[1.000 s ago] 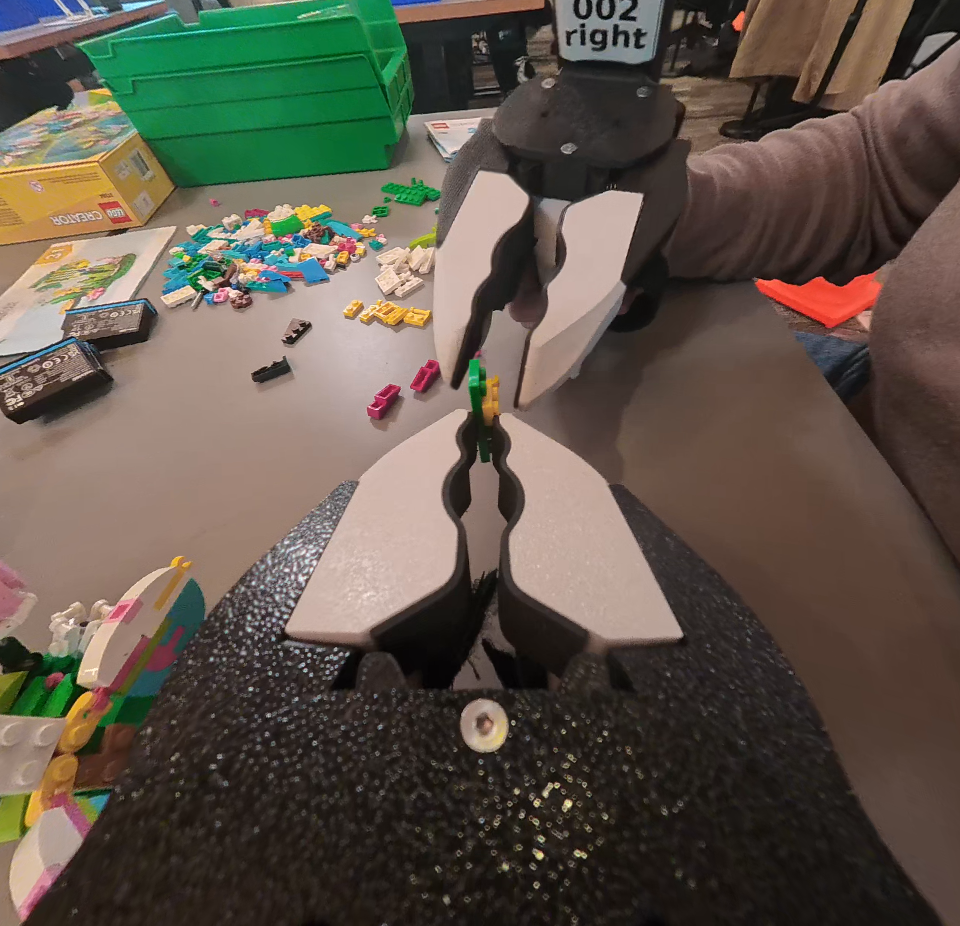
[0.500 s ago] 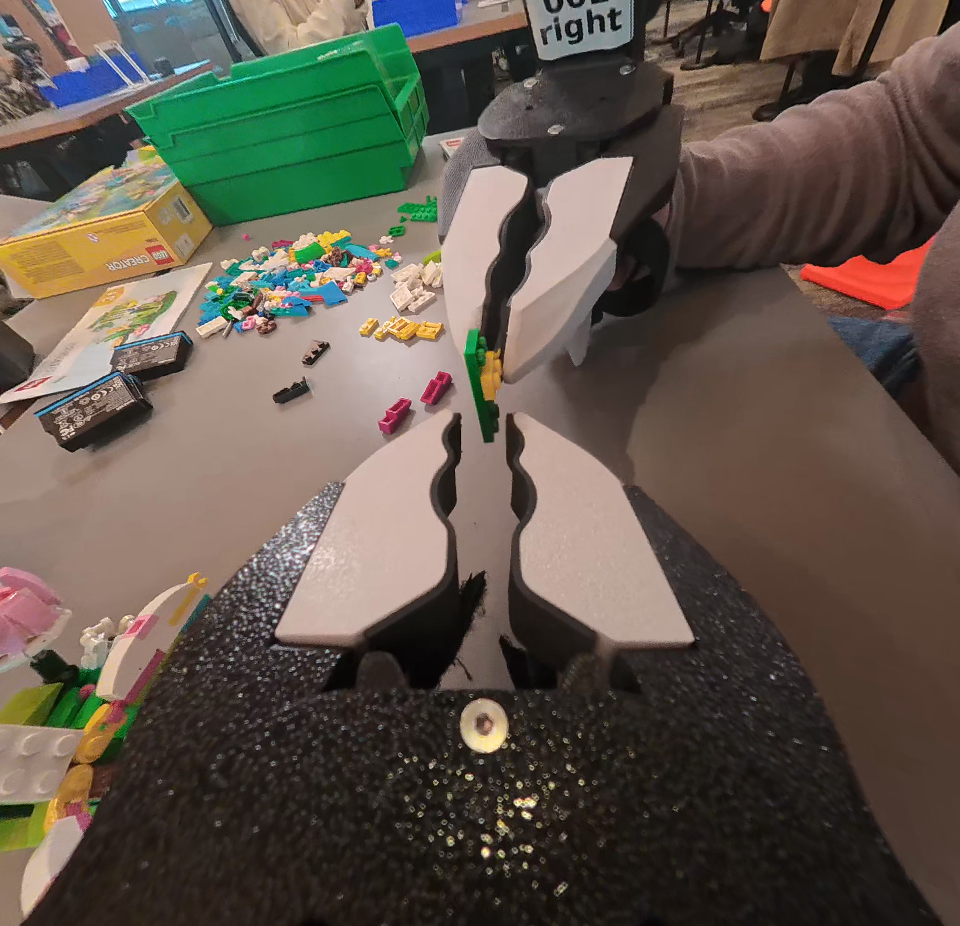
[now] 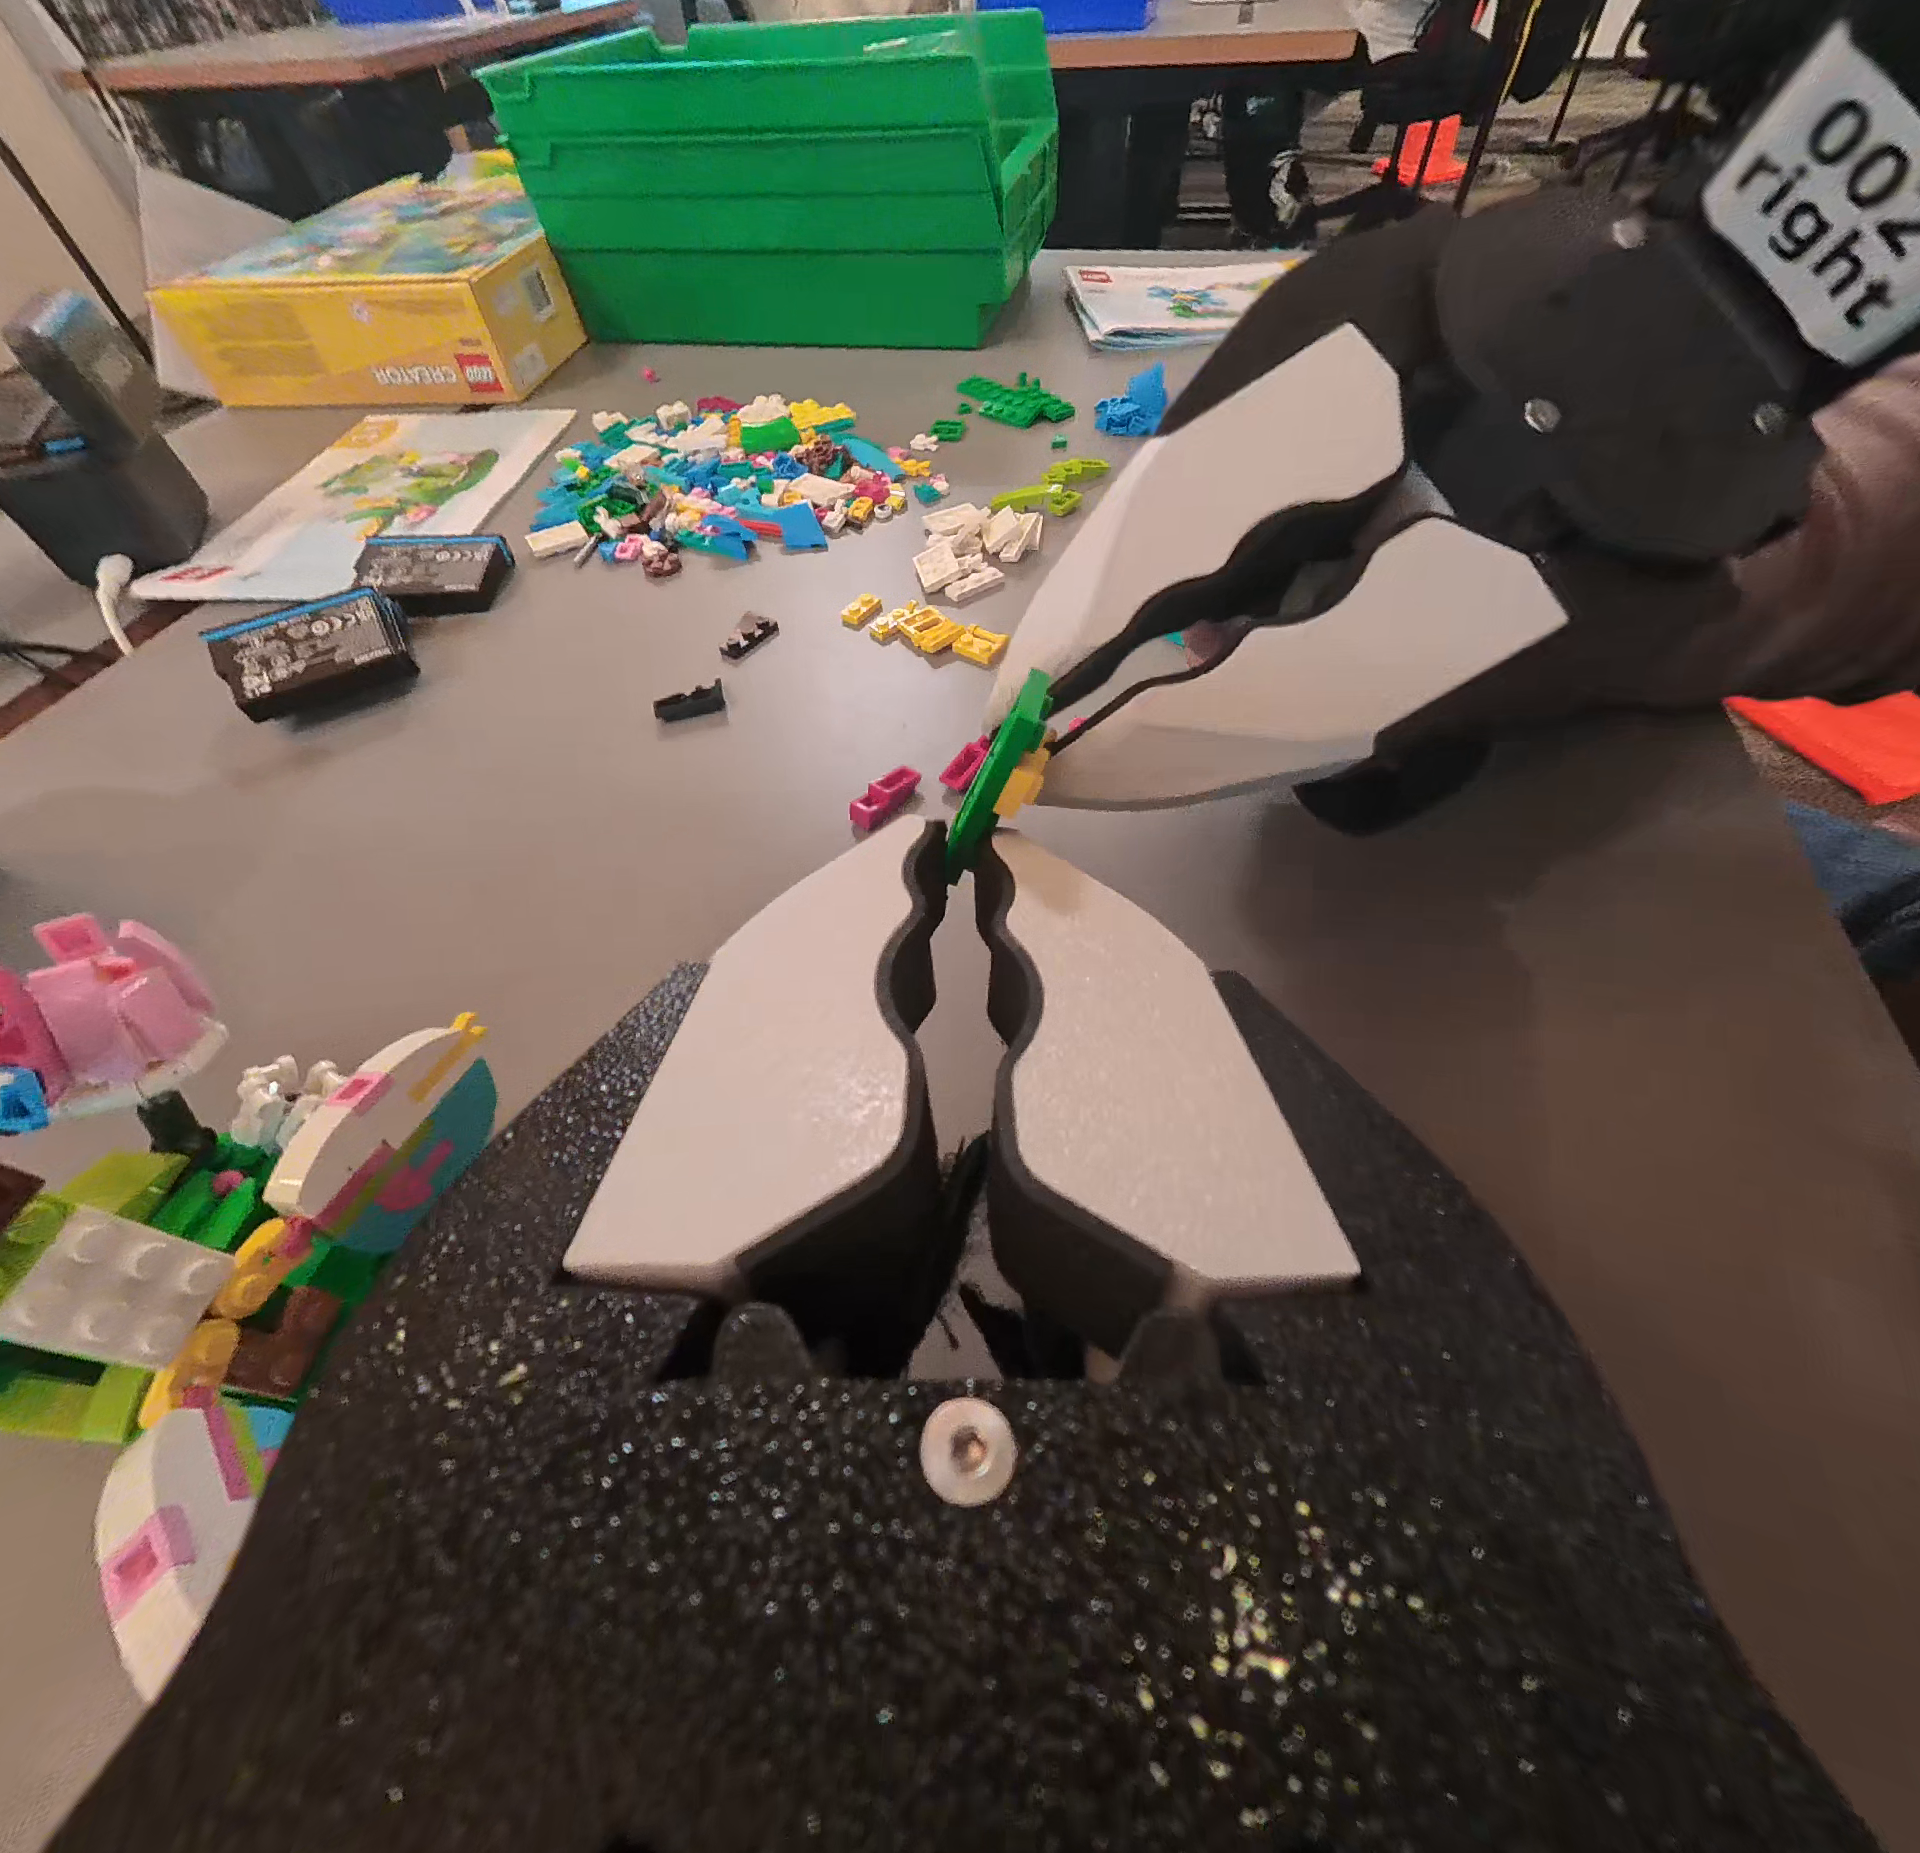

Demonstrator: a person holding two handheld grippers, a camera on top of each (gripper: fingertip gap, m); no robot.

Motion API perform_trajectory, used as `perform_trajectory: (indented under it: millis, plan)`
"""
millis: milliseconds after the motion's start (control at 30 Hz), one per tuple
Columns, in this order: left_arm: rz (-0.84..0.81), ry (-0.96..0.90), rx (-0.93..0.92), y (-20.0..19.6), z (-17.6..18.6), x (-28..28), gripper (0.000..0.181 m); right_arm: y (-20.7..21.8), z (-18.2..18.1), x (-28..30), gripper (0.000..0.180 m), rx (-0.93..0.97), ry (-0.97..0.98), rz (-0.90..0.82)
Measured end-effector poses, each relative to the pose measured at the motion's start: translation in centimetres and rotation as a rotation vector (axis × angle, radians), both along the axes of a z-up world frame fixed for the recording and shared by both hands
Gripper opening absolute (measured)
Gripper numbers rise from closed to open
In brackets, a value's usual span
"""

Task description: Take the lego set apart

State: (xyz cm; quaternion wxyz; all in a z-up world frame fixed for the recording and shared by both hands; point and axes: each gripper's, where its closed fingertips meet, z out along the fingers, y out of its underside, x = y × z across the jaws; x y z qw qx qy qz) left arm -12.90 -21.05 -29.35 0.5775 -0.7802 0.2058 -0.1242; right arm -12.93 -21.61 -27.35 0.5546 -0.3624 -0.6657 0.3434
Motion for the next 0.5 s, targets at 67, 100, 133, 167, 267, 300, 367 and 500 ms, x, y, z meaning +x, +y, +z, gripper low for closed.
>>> perform_trajectory:
  millis: [67, 100, 133, 167, 267, 300, 367, 500]
  plan:
    - [-0.005, -0.040, -0.029, 0.1, -0.3, 0.0, 0.005, 0.1, -0.3, -0.1, 0.004, 0.037, 0.005, -0.024]
    - [-0.011, -0.074, -0.048, 0.1, -0.4, 0.0, 0.005, 0.1, -0.4, -0.1, 0.004, 0.063, 0.008, -0.030]
    - [-0.018, -0.106, -0.068, 0.1, -0.6, 0.1, 0.005, 0.2, -0.5, -0.1, 0.004, 0.096, 0.012, -0.035]
    - [-0.027, -0.133, -0.083, 0.0, -0.7, 0.2, 0.005, 0.2, -0.6, -0.1, 0.004, 0.134, 0.017, -0.038]
    - [-0.054, -0.234, -0.140, -0.1, -0.9, 0.5, 0.005, 0.2, -0.8, 0.1, 0.003, 0.271, 0.038, -0.048]
    - [-0.063, -0.271, -0.160, -0.2, -1.0, 0.6, 0.005, 0.1, -0.9, 0.1, 0.003, 0.320, 0.045, -0.051]
    - [-0.079, -0.323, -0.192, -0.3, -1.1, 0.8, 0.005, 0.1, -1.0, 0.2, 0.003, 0.384, 0.057, -0.048]
    - [-0.102, -0.376, -0.213, -0.5, -1.0, 1.2, 0.005, -0.1, -0.9, 0.5, 0.003, 0.405, 0.087, -0.023]
